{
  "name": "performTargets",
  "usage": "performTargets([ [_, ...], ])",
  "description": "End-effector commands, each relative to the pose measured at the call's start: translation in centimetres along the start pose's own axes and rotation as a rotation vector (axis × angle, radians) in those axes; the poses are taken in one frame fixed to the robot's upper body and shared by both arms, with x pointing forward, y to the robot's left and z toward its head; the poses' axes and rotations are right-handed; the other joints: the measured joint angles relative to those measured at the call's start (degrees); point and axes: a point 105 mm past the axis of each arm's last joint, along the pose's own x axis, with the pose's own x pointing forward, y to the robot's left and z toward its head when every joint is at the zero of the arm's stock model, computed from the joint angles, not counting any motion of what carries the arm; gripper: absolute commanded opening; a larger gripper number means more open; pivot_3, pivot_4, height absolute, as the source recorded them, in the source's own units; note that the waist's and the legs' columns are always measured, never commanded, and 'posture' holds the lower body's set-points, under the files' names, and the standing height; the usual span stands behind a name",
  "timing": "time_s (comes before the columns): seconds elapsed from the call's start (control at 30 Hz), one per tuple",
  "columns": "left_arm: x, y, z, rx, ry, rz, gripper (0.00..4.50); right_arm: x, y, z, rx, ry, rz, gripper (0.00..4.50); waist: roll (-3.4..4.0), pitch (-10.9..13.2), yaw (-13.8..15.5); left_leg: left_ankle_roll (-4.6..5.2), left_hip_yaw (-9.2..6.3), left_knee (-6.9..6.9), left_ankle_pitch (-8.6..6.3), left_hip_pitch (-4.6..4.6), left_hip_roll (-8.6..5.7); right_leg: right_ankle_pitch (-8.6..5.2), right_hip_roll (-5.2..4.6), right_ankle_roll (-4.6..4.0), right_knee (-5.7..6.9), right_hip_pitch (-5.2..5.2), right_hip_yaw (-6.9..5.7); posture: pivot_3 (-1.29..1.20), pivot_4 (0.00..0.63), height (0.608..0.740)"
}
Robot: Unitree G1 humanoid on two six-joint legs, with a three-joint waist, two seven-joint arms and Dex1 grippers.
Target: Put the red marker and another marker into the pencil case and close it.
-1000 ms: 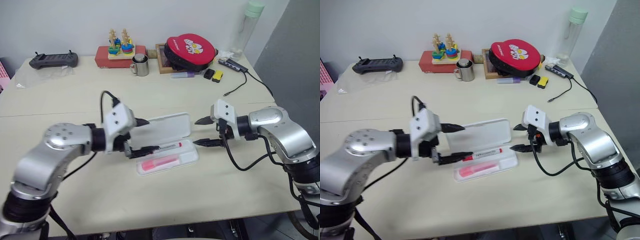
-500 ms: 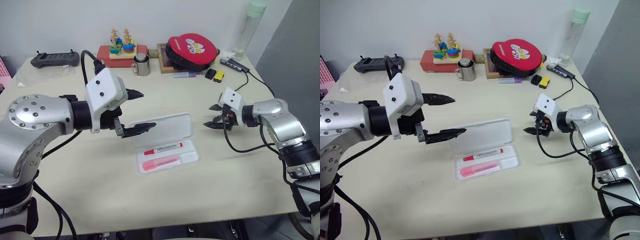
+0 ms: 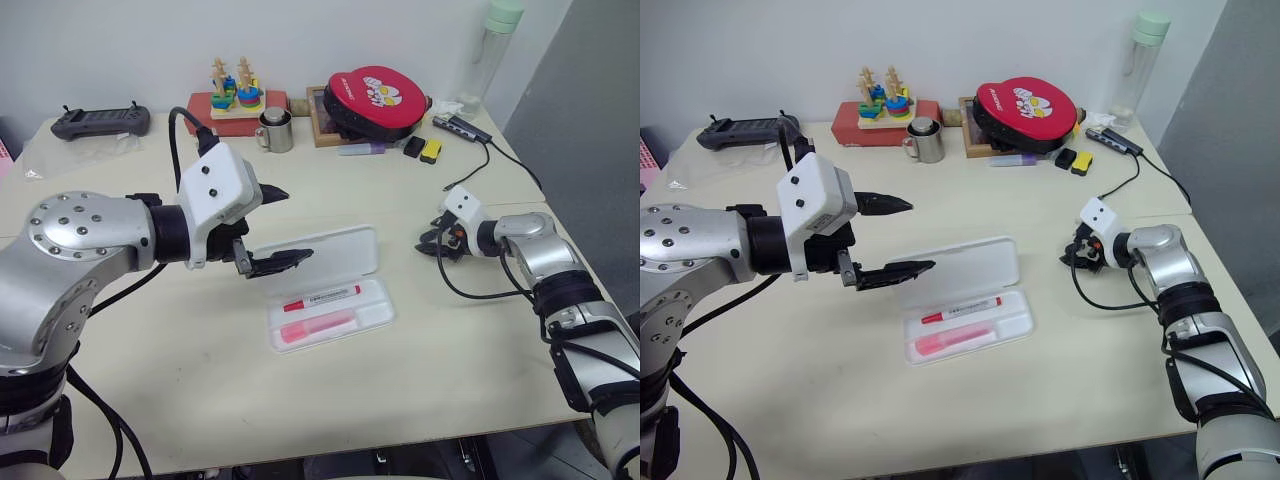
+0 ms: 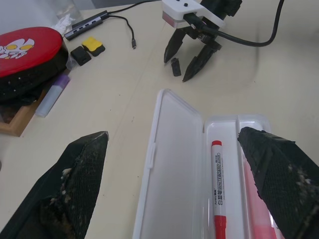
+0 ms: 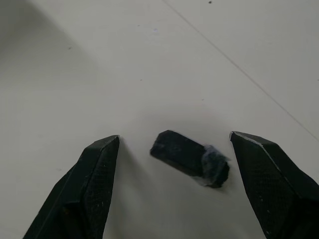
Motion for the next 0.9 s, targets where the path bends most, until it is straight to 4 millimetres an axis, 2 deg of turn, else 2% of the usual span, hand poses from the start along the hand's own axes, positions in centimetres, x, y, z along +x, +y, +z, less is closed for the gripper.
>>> performTargets([
  [0.03, -0.2, 0.3, 0.1, 0.016, -0.004, 0.029, 4.47, -0.4, -0.9, 0.5, -0.011, -0.014, -0.033, 3.72, 0.00, 0.00, 0.00, 0.00, 0.00, 0.00, 0.00, 0.00, 0.00, 0.00, 0.00, 0.00, 0.00, 0.00, 0.00, 0.00, 0.150, 0.740],
  [0.2, -0.3, 0.3, -0.1, 0.012, 0.001, 0.036, 4.47, -0.7, -0.6, 0.1, 0.000, -0.002, -0.009, 3.72, 0.00, 0.00, 0.04, 0.00, 0.00, 0.02, 0.00, 0.02, 0.00, 0.01, 0.00, 0.00, 0.03, 0.02, 0.01, 0.00, 0.150, 0.740],
  [0.23, -0.3, 0.3, -0.1, 0.011, 0.001, 0.038, 4.50, -0.7, -0.6, 0.1, 0.002, 0.000, -0.005, 3.34, 0.00, 0.00, 0.04, 0.00, 0.01, 0.03, 0.00, 0.02, 0.00, 0.01, 0.00, 0.00, 0.03, 0.02, 0.01, 0.00, 0.150, 0.740],
  [0.27, -0.3, 0.4, -0.1, 0.010, 0.001, 0.039, 4.50, -0.7, -0.6, 0.0, 0.002, 0.001, -0.004, 3.28, 0.00, 0.00, 0.04, 0.00, 0.00, 0.03, 0.00, 0.02, 0.00, 0.01, 0.00, 0.00, 0.03, 0.02, 0.01, 0.00, 0.150, 0.740],
  [0.4, -0.3, 0.4, -0.2, 0.004, 0.000, 0.041, 4.50, -1.1, -0.7, -0.5, 0.004, 0.015, -0.002, 2.11, 0.00, 0.00, 0.04, 0.00, 0.01, 0.02, 0.00, 0.02, 0.00, 0.01, 0.00, 0.00, 0.03, 0.02, 0.01, 0.00, 0.150, 0.740],
  [0.5, -0.2, 0.4, -0.3, 0.003, -0.002, 0.044, 4.50, -1.4, -0.7, -0.6, 0.002, 0.023, 0.004, 1.47, 0.00, 0.00, 0.04, 0.00, 0.01, 0.02, 0.00, 0.02, 0.00, 0.00, 0.00, 0.00, 0.02, 0.02, 0.01, 0.00, 0.150, 0.740],
  [0.53, -0.2, 0.5, -0.3, 0.002, -0.002, 0.045, 4.50, -1.4, -0.7, -0.6, 0.002, 0.023, 0.004, 1.06, 0.00, 0.00, 0.00, 0.00, 0.00, 0.02, 0.00, 0.02, 0.00, 0.00, 0.00, 0.00, 0.02, 0.02, 0.00, 0.00, 0.150, 0.740],
  [0.57, -0.2, 0.5, -0.3, 0.002, -0.003, 0.045, 4.50, -1.4, -0.6, -0.6, 0.001, 0.025, 0.009, 0.94, 0.00, 0.00, 0.01, 0.00, 0.01, 0.02, 0.00, 0.03, 0.00, 0.00, 0.00, 0.00, 0.03, 0.02, 0.02, 0.00, 0.150, 0.740],
  [0.67, -0.1, 0.4, -0.2, 0.001, -0.009, 0.045, 4.50, -1.4, -0.4, -0.7, -0.005, 0.029, 0.020, 0.24, 0.00, 0.00, 0.01, 0.00, 0.01, 0.02, 0.00, 0.03, 0.00, 0.01, 0.00, 0.00, 0.04, 0.02, 0.01, 0.00, 0.150, 0.740],
  [0.9, -0.4, 0.2, -0.6, -0.023, -0.002, 0.038, 4.50, -1.6, 0.3, 0.2, -0.040, 0.002, 0.055, 0.13, 0.00, 0.00, 0.01, 0.00, 0.01, 0.01, 0.00, 0.04, 0.00, 0.00, 0.00, 0.00, 0.03, 0.02, 0.01, 0.00, 0.150, 0.740],
])
